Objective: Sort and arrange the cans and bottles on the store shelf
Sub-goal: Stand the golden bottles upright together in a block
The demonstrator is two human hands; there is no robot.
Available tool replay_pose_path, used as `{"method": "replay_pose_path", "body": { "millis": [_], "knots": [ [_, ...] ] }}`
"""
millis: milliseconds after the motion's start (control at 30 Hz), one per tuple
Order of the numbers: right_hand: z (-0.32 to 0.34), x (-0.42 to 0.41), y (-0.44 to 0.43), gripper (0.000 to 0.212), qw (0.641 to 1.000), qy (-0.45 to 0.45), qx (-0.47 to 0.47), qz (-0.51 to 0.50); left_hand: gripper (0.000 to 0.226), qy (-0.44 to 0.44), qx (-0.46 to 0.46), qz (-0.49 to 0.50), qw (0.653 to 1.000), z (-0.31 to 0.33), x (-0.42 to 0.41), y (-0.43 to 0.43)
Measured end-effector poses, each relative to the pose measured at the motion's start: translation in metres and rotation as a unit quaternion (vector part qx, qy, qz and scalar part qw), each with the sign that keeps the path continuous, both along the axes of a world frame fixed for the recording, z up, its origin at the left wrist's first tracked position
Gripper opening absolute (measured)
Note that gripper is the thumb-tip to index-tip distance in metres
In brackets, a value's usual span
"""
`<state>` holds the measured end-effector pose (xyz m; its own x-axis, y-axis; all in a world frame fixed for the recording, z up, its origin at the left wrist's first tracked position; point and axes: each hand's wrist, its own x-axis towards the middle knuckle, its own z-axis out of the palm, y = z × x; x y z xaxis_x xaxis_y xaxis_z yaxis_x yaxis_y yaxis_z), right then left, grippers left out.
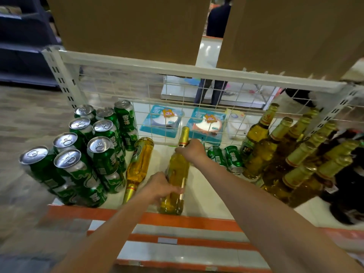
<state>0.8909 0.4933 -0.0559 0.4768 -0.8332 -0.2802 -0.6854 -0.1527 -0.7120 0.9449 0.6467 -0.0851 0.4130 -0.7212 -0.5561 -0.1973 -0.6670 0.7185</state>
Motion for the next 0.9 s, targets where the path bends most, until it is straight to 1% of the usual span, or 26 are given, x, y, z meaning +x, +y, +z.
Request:
{"method": "replay_pose_path", "body": {
  "millis": [67,100,167,200,267,333,433,467,533,600,700,900],
  "knots": [
    [0.013,-0.017,0.005,0.037,0.999,-0.011,-0.032,0.003,0.039,-0.002,-0.026,0.005,1.000,0.002,-0.013,-0.001],
    [0.020,-0.028,0.007,0.043,0.999,-0.013,-0.048,0.007,0.045,-0.002,-0.036,0.012,0.999,0.001,-0.022,-0.003],
    [0.034,-0.053,0.014,0.054,0.996,-0.017,-0.085,0.021,0.066,-0.008,-0.056,0.019,0.998,-0.008,-0.042,-0.010],
    [0.041,-0.067,0.018,0.057,0.994,-0.016,-0.107,0.028,0.072,-0.013,-0.069,0.019,0.997,-0.012,-0.055,-0.013],
    [0.050,-0.097,0.025,0.061,0.988,-0.009,-0.148,0.033,0.077,-0.018,-0.093,0.025,0.995,-0.022,-0.080,-0.023],
    [0.056,-0.125,0.034,0.056,0.982,0.016,-0.183,0.037,0.080,-0.028,-0.112,0.014,0.993,-0.024,-0.108,-0.031],
    [0.059,-0.161,0.047,0.042,0.969,0.046,-0.240,0.041,0.085,-0.059,-0.143,-0.013,0.988,-0.027,-0.144,-0.042],
    [0.059,-0.171,0.050,0.039,0.965,0.049,-0.255,0.037,0.085,-0.057,-0.155,-0.012,0.986,-0.028,-0.154,-0.046],
    [0.058,-0.190,0.050,0.040,0.961,0.051,-0.273,0.022,0.077,-0.078,-0.160,-0.016,0.984,-0.029,-0.167,-0.052],
    [0.059,-0.207,0.046,0.043,0.963,0.046,-0.264,-0.013,0.072,-0.111,-0.160,-0.034,0.980,-0.030,-0.175,-0.059],
    [0.057,-0.224,0.045,0.046,0.967,0.034,-0.247,-0.049,0.074,-0.135,-0.154,-0.058,0.977,-0.030,-0.184,-0.063],
    [0.051,-0.229,0.058,0.042,0.961,0.024,-0.260,-0.092,0.074,-0.148,-0.147,-0.104,0.972,-0.024,-0.185,-0.063]
  ]
}}
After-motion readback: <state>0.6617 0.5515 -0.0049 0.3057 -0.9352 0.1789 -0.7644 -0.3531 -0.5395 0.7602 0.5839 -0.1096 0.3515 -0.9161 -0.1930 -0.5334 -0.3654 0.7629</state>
